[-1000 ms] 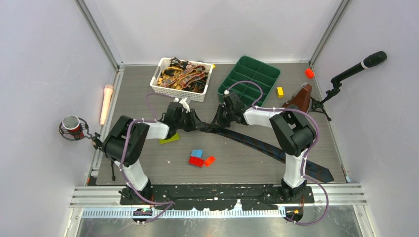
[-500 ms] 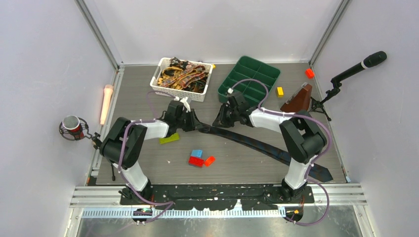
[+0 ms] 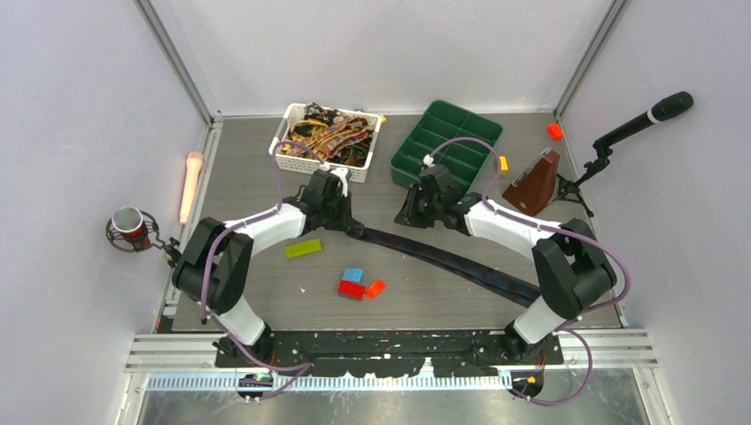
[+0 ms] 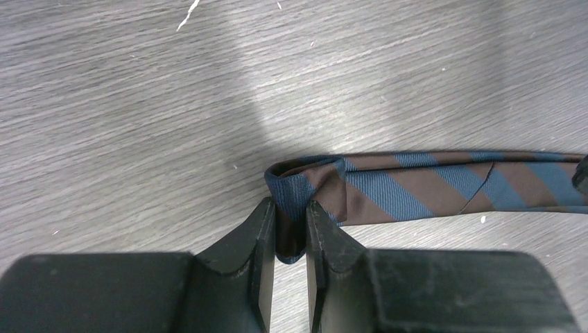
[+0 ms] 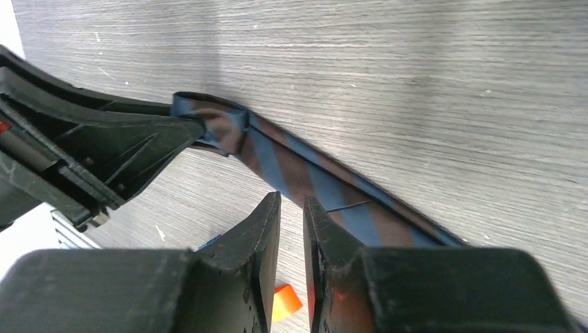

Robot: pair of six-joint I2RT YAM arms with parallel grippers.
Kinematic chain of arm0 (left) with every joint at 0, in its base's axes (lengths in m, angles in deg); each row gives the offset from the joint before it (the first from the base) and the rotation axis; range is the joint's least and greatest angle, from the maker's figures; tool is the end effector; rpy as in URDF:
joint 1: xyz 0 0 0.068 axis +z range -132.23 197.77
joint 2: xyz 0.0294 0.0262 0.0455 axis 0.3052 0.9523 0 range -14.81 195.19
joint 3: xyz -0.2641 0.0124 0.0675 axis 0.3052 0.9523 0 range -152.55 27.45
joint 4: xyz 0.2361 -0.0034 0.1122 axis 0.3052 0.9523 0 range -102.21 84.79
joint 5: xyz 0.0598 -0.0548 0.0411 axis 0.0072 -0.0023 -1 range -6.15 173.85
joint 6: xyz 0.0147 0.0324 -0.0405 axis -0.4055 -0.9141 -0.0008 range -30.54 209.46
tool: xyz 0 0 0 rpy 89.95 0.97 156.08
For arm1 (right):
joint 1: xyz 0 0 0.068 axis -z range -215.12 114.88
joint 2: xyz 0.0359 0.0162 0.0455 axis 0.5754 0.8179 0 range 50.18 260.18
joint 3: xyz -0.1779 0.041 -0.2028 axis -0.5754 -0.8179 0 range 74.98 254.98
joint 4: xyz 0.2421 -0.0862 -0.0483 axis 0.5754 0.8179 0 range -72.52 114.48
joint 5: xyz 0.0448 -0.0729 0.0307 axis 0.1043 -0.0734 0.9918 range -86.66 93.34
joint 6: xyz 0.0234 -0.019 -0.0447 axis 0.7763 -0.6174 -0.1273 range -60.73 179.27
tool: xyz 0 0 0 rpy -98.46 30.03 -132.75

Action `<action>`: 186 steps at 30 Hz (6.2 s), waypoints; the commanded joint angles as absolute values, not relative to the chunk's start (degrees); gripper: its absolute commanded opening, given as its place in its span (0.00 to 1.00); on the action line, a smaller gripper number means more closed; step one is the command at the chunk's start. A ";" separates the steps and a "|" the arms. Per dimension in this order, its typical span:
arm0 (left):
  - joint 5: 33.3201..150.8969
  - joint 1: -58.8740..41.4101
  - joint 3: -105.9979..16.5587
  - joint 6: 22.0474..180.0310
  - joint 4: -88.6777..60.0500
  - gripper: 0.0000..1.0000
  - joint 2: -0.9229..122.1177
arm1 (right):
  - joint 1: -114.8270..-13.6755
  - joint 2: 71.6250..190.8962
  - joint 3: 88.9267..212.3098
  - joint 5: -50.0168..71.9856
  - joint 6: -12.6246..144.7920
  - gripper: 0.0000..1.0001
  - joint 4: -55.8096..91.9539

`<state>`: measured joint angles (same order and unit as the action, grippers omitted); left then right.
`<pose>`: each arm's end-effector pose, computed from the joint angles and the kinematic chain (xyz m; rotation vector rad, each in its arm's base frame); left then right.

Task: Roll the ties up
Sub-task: Roll the tie at the center of the board.

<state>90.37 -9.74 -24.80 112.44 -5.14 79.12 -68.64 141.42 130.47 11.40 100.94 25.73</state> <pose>0.2935 -0.1574 0.1767 0.1515 2.4820 -0.5271 0.2793 0.1909 0.2071 0.1022 2.4744 0.7792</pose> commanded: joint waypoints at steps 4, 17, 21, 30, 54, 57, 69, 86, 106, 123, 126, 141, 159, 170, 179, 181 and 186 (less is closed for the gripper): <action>77.82 -13.65 -29.33 104.40 3.91 0.14 75.66 | -68.51 137.25 130.03 6.41 98.74 0.25 27.89; 61.94 -20.25 -34.34 97.57 9.72 0.13 77.83 | -68.41 132.33 128.55 0.54 98.87 0.26 29.89; 57.27 -22.82 -35.46 95.58 10.86 0.11 79.43 | -68.43 131.11 128.30 -1.17 98.89 0.26 30.73; 48.17 -27.98 -37.32 93.75 12.83 0.05 83.57 | -68.39 128.51 127.54 -5.21 100.33 0.26 31.93; 39.33 -36.16 -40.25 92.82 15.27 0.02 89.83 | -67.15 125.01 125.15 -8.80 103.05 0.26 33.08; 39.06 -36.75 -40.73 92.67 15.45 0.02 90.44 | -66.97 124.89 124.89 -8.70 103.40 0.26 33.04; 41.96 -38.28 -41.52 94.69 16.09 0.31 91.23 | -66.27 124.26 124.20 -7.75 103.60 0.26 32.59; 48.70 -38.30 -41.45 97.63 14.39 0.38 91.04 | -65.89 124.64 124.36 -6.87 103.18 0.26 32.59; 54.81 -37.49 -40.62 100.89 11.83 0.35 90.11 | -65.80 123.95 123.25 -6.57 102.86 0.27 31.63; 63.88 -33.18 -38.93 103.76 9.24 0.52 83.29 | -65.80 124.09 123.05 -6.59 103.20 0.27 30.18; 64.28 -32.80 -38.61 103.96 9.15 0.52 82.37 | -65.80 123.89 122.75 -6.65 103.26 0.27 29.53; 76.90 -17.94 -30.48 112.28 1.18 0.53 70.59 | -65.98 131.31 123.56 11.19 106.64 0.28 18.84; 100.02 -4.12 -14.35 120.64 -22.29 0.55 71.12 | -72.46 151.12 133.18 25.89 112.71 0.29 11.42; 98.88 -3.77 -13.57 119.09 -21.18 0.55 71.19 | -73.22 156.28 135.76 27.21 113.03 0.22 11.80; 100.67 -3.76 -12.73 118.73 -22.21 0.55 72.91 | -73.27 158.10 136.31 24.70 113.31 0.18 14.33; 101.16 -3.71 -12.55 118.73 -22.93 0.55 73.37 | -73.22 158.54 136.52 24.50 113.40 0.17 14.90; 102.96 -3.75 -12.14 118.97 -24.14 0.59 74.43 | -73.22 158.59 137.08 22.98 112.70 0.16 17.94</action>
<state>100.47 -4.06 -12.65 119.22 -20.13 73.66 -72.95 158.30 134.80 25.01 113.16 15.50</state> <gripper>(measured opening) 0.575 0.166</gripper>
